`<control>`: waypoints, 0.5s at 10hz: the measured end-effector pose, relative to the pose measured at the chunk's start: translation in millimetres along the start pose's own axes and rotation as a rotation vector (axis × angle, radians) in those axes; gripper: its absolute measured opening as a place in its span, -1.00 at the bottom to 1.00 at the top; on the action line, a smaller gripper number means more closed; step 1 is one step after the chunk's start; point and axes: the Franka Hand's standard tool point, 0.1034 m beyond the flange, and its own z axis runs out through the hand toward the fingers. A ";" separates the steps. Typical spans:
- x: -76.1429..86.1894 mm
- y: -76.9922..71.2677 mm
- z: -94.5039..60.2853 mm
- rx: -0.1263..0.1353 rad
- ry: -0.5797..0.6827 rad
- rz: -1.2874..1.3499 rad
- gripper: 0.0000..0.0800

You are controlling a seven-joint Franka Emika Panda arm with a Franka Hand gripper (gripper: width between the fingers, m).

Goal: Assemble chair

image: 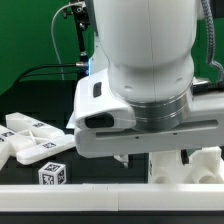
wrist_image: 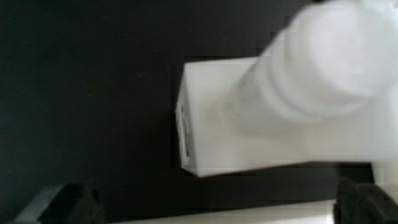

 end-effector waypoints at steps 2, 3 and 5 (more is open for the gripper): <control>-2.4 -0.2 8.6 -0.001 -0.013 0.004 0.62; -4.3 -0.2 11.4 -0.001 -0.019 0.004 0.62; -2.5 2.7 12.1 0.000 -0.011 -0.003 0.62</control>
Offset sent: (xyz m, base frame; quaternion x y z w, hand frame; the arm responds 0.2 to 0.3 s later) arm -0.0128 -0.0077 0.0033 -0.0109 -0.0144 -0.0013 0.9998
